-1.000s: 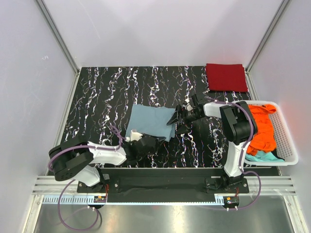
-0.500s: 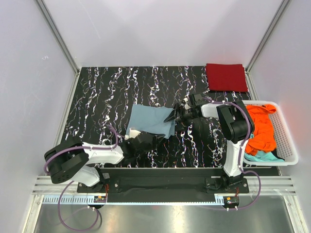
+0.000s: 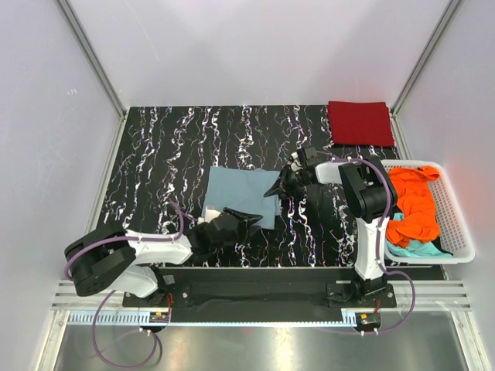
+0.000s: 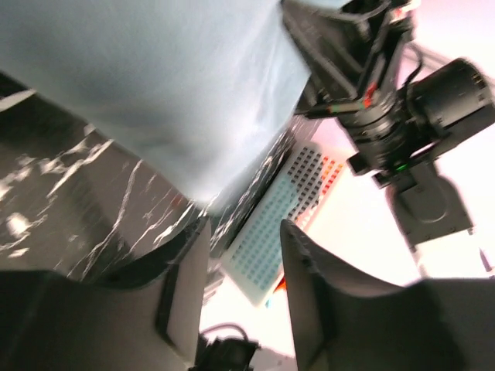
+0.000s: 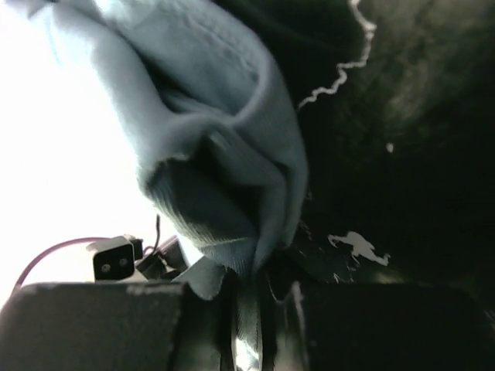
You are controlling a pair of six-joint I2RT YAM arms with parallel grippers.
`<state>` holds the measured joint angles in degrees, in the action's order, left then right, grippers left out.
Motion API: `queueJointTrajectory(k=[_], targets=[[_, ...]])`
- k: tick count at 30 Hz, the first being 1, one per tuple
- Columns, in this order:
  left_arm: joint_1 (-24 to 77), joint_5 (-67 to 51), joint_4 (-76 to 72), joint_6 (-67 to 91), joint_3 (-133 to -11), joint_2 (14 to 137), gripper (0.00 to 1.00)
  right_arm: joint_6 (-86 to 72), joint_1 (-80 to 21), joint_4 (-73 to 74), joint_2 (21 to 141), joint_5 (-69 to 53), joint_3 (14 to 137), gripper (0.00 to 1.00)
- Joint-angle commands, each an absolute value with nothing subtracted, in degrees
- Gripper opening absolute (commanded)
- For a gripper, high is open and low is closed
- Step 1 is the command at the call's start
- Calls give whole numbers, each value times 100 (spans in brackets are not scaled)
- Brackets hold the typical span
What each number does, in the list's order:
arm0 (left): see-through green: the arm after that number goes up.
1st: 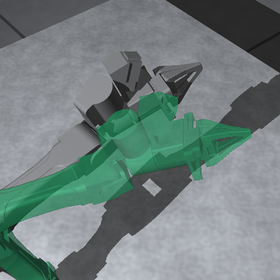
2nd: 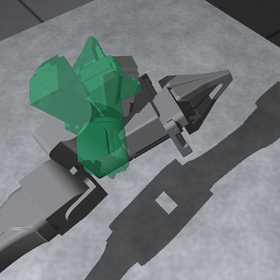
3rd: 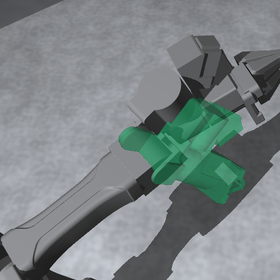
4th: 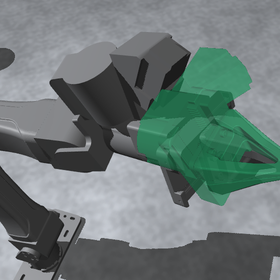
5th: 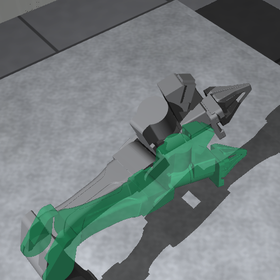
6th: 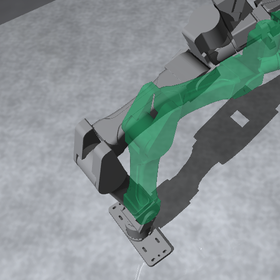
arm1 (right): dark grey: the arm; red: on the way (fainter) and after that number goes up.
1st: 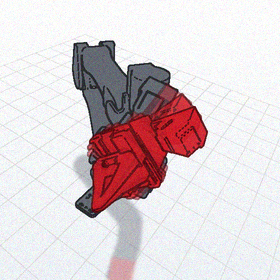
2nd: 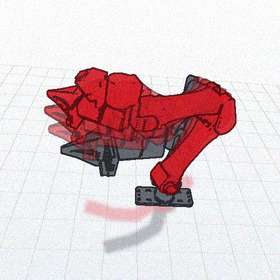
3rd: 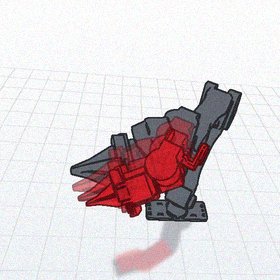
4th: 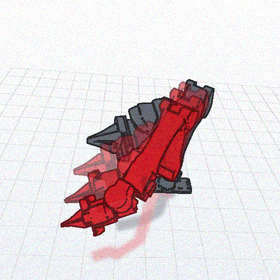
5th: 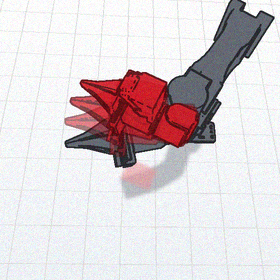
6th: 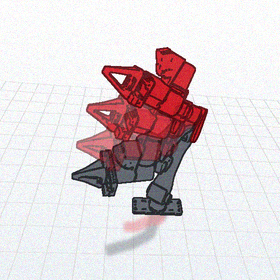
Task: Fold and stack the t-shirts
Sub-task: Neatly place the folded tshirt to the corner
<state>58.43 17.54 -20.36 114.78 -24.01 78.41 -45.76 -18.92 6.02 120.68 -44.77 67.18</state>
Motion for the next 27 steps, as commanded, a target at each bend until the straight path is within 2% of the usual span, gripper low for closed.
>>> queueJointTrajectory(k=[1, 6, 8, 13, 23, 27], targets=[[5705, 1267, -2338, 11086, -2119, 7471, 47, -3957, -1916, 1631, 11909, -3440, 7318, 9], [5117, 572, -1663, 9504, -2118, 6602, 48, -2656, -1916, 3119, 11585, -1954, 8015, 0], [4905, 37, -1635, 8476, -2267, 6443, 47, -2305, -1916, 3549, 11479, -1285, 8252, 0], [4518, -745, -432, 6272, -3005, 6205, 50, -1611, -1916, 4157, 11198, -170, 8893, 0], [3973, -1835, -158, 4729, -3726, 6521, 51, -28, -1749, 5123, 11548, 2107, 11081, 0], [3631, -2241, -141, 4395, -3700, 6495, 51, 676, -1451, 5325, 11925, 2224, 12039, 0]])
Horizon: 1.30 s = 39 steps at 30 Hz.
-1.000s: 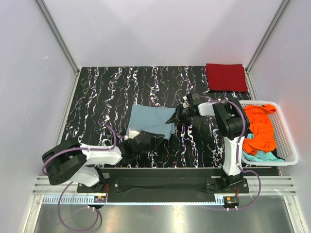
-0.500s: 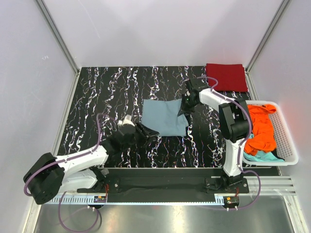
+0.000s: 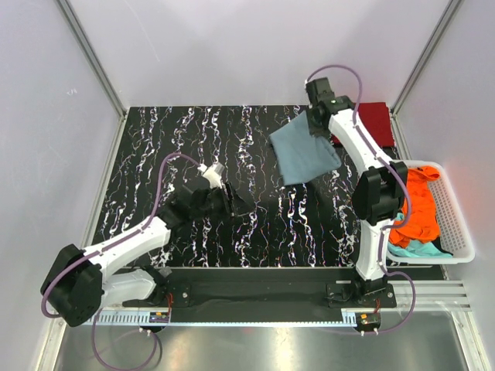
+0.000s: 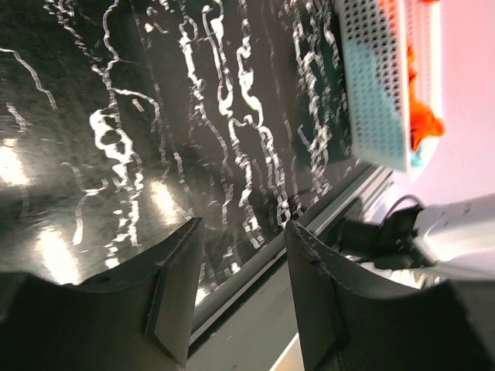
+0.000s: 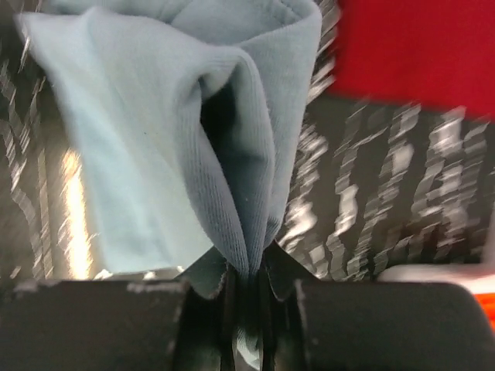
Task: Fold and stack the t-shirts
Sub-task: Neatly place the folded tshirt to the corner
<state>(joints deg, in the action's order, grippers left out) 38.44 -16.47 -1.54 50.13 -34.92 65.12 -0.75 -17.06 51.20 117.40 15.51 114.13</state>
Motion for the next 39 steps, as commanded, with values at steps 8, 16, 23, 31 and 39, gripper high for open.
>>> queueJointTrajectory(k=[8, 16, 23, 31, 39], targets=[[2805, -2970, -35, 4157, -3331, 6469, 52, 1213, -625, 6082, 12814, 1486, 14431, 0], [2409, -3348, 562, 3560, -3647, 6662, 52, 1696, -554, 6100, 13043, 983, 14888, 0], [2277, -3551, 650, 3393, -3656, 6838, 51, 1758, -448, 5976, 13377, 1160, 15398, 0], [2127, -3665, 844, 3278, -3770, 6995, 50, 2038, -396, 5590, 13412, 870, 15565, 0], [2136, -3648, 905, 3252, -3665, 7058, 49, 2302, -176, 5327, 13623, 782, 15802, 0]])
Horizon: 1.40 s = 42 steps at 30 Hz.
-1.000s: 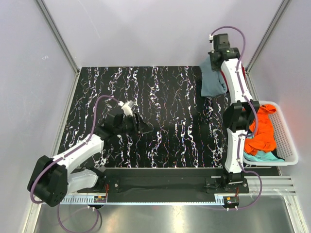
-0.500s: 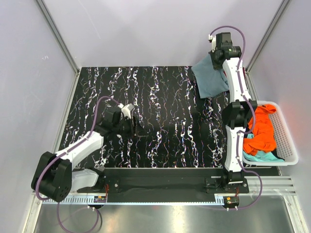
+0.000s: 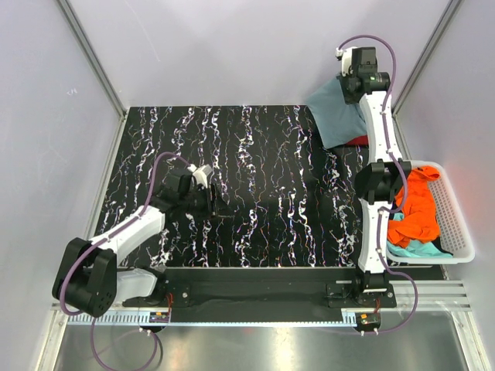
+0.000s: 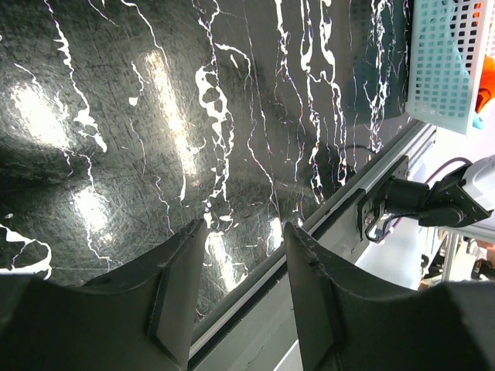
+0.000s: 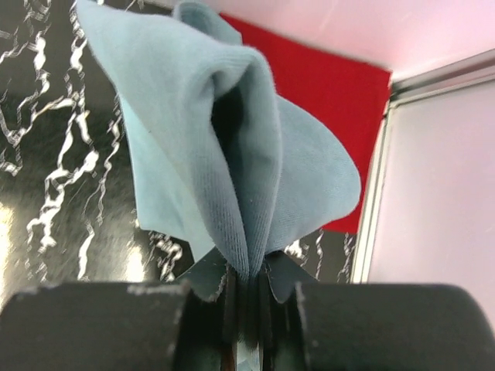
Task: Fold and stack the t-shirts
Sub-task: Neatly place the folded tshirt to the corner
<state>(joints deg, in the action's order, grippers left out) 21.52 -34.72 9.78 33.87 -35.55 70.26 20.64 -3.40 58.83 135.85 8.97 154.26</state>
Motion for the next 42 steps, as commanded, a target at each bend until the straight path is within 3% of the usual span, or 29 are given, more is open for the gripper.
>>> queueJointTrajectory(k=[1, 14, 33, 36, 38, 39, 40, 41, 42], targets=[[2136, -3639, 905, 3243, -3648, 7066, 49, 2338, -132, 5291, 13632, 747, 15846, 0], [2127, -3630, 888, 3243, -3788, 7567, 48, 2320, 448, 4940, 14238, 167, 16198, 0], [2136, -3674, 1266, 3015, -4148, 8033, 47, 2505, 1353, 2700, 15539, -334, 15839, 0], [2136, -3691, 1283, 2953, -4245, 8103, 47, 2610, 1354, 2233, 15793, -134, 15811, 23], [2144, -3683, 1344, 2918, -4236, 8060, 47, 2611, 1388, 1971, 16004, 121, 16047, 23], [2145, -3674, 1388, 2866, -4210, 8025, 47, 2506, 1406, 1847, 16040, 288, 16092, 30], [2145, -3665, 1484, 2848, -4193, 7964, 47, 2479, 1415, 1689, 16023, 447, 16101, 60], [2145, -3665, 1538, 2813, -4166, 7911, 47, 2470, 1415, 1505, 15944, 535, 16119, 66], [2145, -3630, 1582, 2804, -4140, 7814, 47, 2478, 1415, 1459, 15882, 527, 16110, 65]])
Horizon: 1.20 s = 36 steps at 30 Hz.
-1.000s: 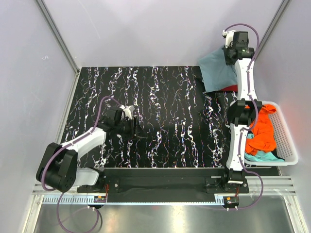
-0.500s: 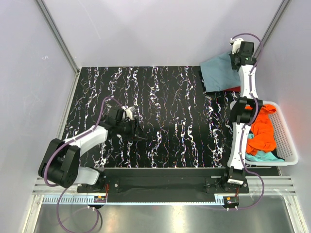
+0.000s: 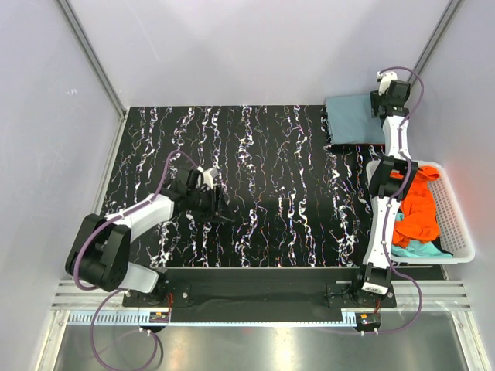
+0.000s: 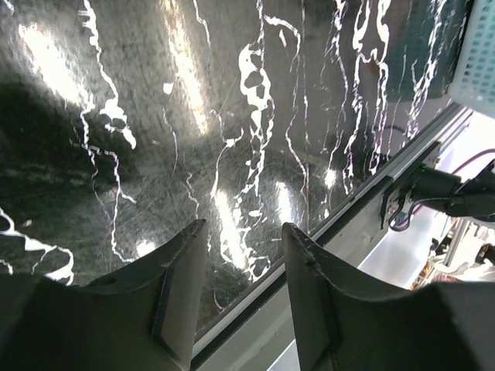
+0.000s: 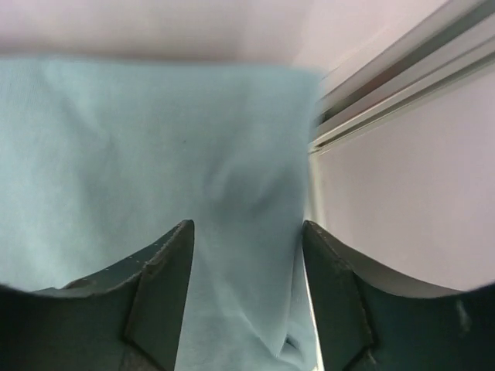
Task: Fold and stack the t-shirts
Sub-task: Neatly place the folded tshirt to the corner, then reset both grippers
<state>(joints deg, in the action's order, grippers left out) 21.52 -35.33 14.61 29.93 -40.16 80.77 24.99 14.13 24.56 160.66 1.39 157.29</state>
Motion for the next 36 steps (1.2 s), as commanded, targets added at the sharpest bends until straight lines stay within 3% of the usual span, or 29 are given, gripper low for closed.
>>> queueJointTrajectory(k=[1, 3, 7, 8, 12, 13, 19, 29, 36], targets=[[2136, -3630, 1634, 2812, -4122, 7770, 47, 2470, 1424, 1398, 15699, 553, 16076, 65], [2145, -3621, 1635, 2891, -4087, 7691, 48, 2400, 1415, 1327, 15522, 737, 15996, 77], [2197, -3525, 1626, 3058, -4096, 7445, 49, 2119, 1415, 1388, 14837, 1027, 15698, 81], [2206, -3507, 1635, 3102, -4096, 7331, 49, 1962, 1415, 1580, 14566, 1159, 15689, 89], [2355, -3384, 1556, 3436, -4017, 6970, 56, 565, 1380, 2486, 13774, 713, 15514, 100], [2434, -3384, 1495, 3489, -3990, 6891, 98, 328, 1310, 2583, 13564, 608, 15330, 99], [2672, -3217, 1266, 4034, -3709, 6119, 99, -1035, 923, 3067, 11797, -474, 13230, 100], [2830, -2479, 1310, 5149, -2761, 4125, 99, -3224, 563, 3146, 8617, -2986, 8357, 100], [2830, -2698, 1090, 5862, -2154, 3175, 99, -3814, -193, 2848, 6726, -3655, 5487, 100]])
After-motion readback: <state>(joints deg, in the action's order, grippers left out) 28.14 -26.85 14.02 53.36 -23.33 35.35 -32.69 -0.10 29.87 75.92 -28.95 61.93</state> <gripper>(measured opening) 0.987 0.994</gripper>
